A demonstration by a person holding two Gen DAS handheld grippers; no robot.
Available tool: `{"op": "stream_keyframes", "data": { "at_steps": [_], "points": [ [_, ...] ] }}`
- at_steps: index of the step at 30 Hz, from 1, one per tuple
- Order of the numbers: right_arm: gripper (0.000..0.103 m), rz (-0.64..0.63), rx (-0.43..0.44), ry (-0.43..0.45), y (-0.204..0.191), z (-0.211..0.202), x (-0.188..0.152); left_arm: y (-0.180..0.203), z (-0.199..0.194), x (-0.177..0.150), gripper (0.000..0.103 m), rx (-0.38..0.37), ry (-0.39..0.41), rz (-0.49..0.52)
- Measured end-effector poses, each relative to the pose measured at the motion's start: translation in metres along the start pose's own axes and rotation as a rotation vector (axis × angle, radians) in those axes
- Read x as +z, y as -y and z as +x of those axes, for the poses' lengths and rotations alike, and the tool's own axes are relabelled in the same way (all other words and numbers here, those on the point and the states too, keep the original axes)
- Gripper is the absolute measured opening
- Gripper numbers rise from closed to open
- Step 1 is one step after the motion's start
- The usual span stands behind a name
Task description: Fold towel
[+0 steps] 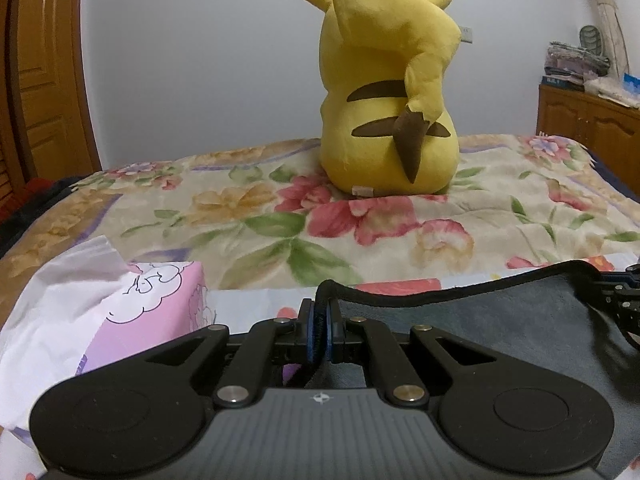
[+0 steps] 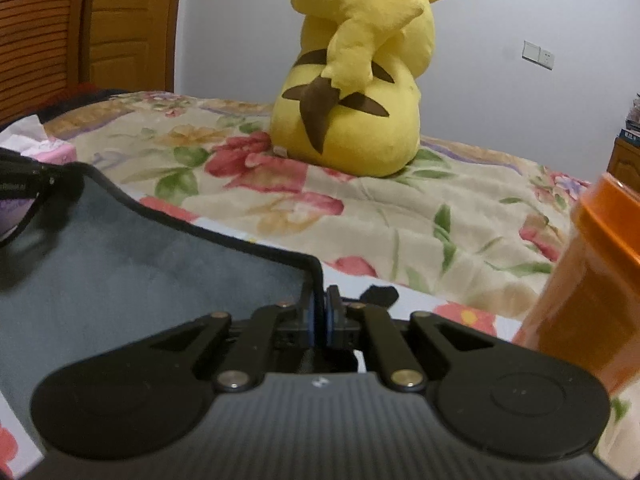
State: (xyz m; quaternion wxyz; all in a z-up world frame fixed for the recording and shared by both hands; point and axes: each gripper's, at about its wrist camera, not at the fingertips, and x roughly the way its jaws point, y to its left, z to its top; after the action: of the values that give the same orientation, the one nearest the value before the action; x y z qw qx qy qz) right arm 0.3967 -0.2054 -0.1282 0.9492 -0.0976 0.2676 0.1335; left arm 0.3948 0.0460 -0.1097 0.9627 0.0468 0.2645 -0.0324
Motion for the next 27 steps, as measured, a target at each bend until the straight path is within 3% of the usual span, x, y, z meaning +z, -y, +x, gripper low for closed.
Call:
{"op": "stream_keyframes", "data": {
  "at_steps": [6,9,13,23,27],
  "points": [
    [0.014,0.09,0.025,-0.02,0.007,-0.018,-0.011,0.005,-0.015,-0.007,0.018,-0.026,-0.009,0.013],
    [0.014,0.073,0.025,-0.018,0.004,-0.032,-0.018,0.006,-0.023,-0.01,0.022,-0.026,-0.016,0.007],
    [0.014,0.096,0.034,-0.03,0.004,-0.049,-0.026,0.009,-0.034,-0.011,0.036,-0.02,-0.012,0.024],
    [0.014,0.12,0.044,-0.044,-0.005,-0.093,-0.036,0.02,-0.076,-0.021,0.037,-0.043,-0.045,0.051],
    [0.014,0.125,0.046,-0.025,-0.008,-0.114,-0.032,0.025,-0.096,-0.018,0.042,-0.049,-0.042,0.066]
  ]
}}
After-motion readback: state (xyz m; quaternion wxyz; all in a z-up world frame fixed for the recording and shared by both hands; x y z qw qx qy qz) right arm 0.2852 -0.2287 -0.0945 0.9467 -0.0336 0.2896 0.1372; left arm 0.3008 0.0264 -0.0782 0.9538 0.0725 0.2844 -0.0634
